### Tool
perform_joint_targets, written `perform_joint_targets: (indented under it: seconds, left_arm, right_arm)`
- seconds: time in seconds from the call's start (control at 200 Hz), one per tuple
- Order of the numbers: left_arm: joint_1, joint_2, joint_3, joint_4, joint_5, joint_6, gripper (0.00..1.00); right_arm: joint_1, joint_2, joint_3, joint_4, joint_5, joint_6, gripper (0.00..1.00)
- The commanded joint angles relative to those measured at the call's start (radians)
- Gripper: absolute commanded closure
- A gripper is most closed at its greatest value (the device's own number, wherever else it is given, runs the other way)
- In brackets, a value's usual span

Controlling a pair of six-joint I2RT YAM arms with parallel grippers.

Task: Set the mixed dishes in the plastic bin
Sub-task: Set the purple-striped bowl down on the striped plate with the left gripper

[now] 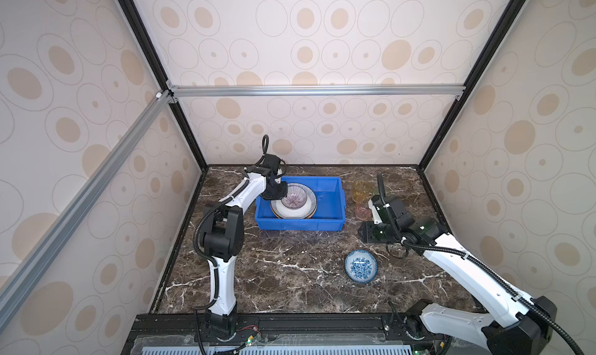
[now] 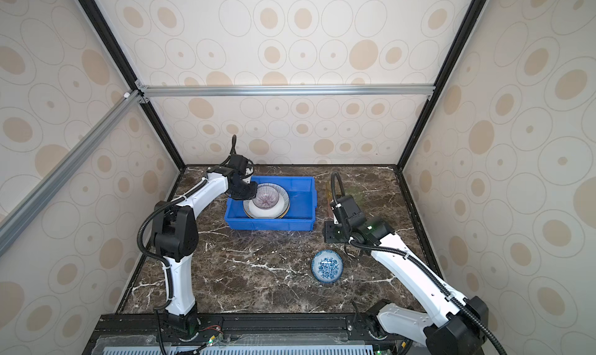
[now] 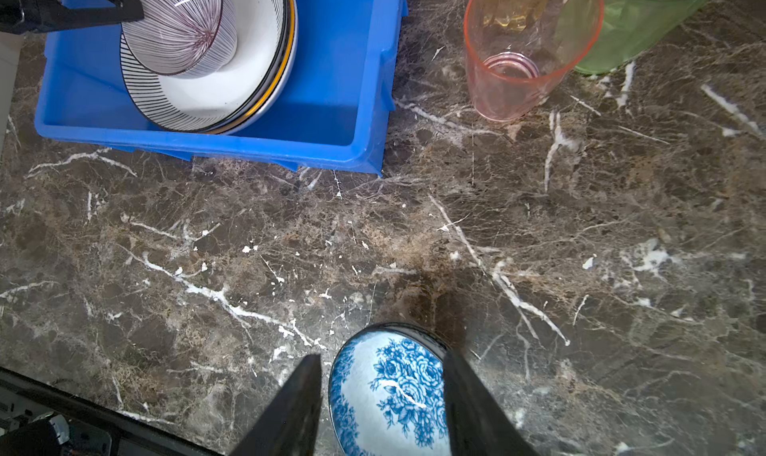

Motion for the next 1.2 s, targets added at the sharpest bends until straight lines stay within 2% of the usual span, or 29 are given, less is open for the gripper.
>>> perform_joint_targets:
  seconds: [0.0,0.48,1.196]
  left_arm:
    - [0.015,0.007,0.061,0.014,0.017,0.011,1.0]
    - [0.031,0.077,0.135,-0.055,0.027,-0.001,1.0]
    - [0.03,0.068,0.155,-0.112,0.021,-0.003,0.86]
  right_arm:
    - [0.008,0.013,0.031,-0.019,0.012,0.01,0.49]
    - [0.008,0.042,0.046,-0.015,0.009,-0.004,0.49]
    - [0.008,0.033,0.035,-0.01,-0.004,-0.02,0.49]
